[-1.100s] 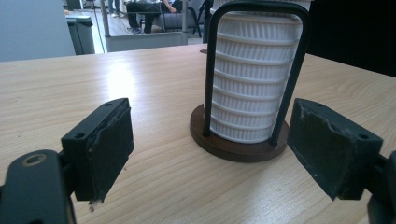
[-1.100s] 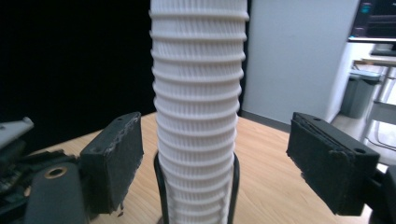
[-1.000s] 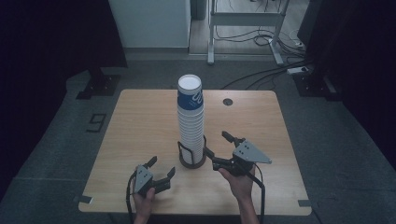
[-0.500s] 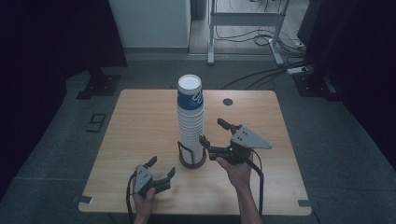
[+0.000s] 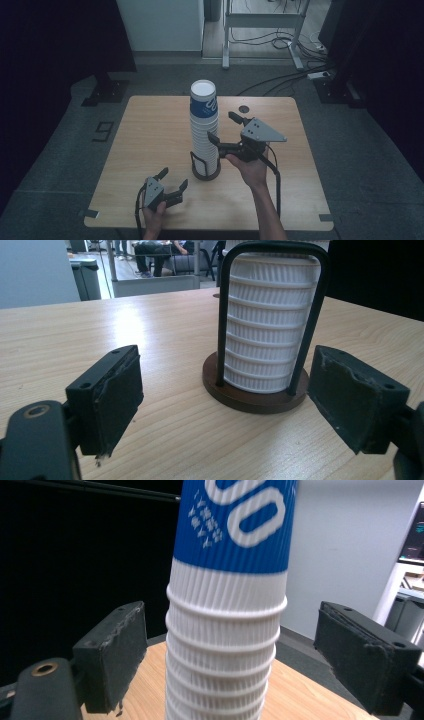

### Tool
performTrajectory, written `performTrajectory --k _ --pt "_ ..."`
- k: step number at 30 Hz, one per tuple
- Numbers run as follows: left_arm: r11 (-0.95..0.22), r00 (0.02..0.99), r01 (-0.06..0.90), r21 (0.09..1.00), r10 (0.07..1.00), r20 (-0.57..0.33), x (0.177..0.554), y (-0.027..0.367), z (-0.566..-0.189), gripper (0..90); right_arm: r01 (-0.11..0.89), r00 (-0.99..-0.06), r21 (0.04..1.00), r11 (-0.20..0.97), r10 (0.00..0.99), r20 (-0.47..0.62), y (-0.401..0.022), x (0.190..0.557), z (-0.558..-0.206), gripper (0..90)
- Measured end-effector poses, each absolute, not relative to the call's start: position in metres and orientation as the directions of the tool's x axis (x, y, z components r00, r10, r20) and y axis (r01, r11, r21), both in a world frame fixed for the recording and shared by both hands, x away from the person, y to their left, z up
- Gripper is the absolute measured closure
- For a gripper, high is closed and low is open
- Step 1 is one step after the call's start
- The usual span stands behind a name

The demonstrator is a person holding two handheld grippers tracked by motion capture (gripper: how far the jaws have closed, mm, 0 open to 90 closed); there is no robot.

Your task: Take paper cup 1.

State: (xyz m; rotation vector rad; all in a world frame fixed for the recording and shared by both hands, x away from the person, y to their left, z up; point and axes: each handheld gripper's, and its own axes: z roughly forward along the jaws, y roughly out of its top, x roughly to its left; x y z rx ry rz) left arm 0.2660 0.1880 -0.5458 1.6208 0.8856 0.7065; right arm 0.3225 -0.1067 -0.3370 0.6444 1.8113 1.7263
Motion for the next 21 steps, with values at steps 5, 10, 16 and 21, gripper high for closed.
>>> performTrajectory --k 5,10,16,21 --pt "-0.115 0.542 0.184 0.976 0.840 -0.003 0.266 0.188 -0.546 14.4 -0.014 -0.750 0.999 0.039 0.661 -0.036 -0.102 0.333 -0.326 12.9" --pt "-0.117 0.543 0.182 0.976 0.840 -0.001 0.266 0.188 -0.546 14.4 -0.019 -0.757 0.999 0.042 0.652 -0.042 -0.093 0.339 -0.318 12.7" --pt "-0.115 0.544 0.184 0.976 0.839 -0.003 0.266 0.188 -0.546 14.4 -0.008 -0.769 0.999 0.039 0.639 -0.031 -0.083 0.348 -0.310 12.6" --pt "-0.111 0.543 0.182 0.977 0.839 -0.005 0.266 0.188 -0.546 14.4 0.007 -0.772 0.999 0.038 0.636 -0.019 -0.079 0.357 -0.304 12.5"
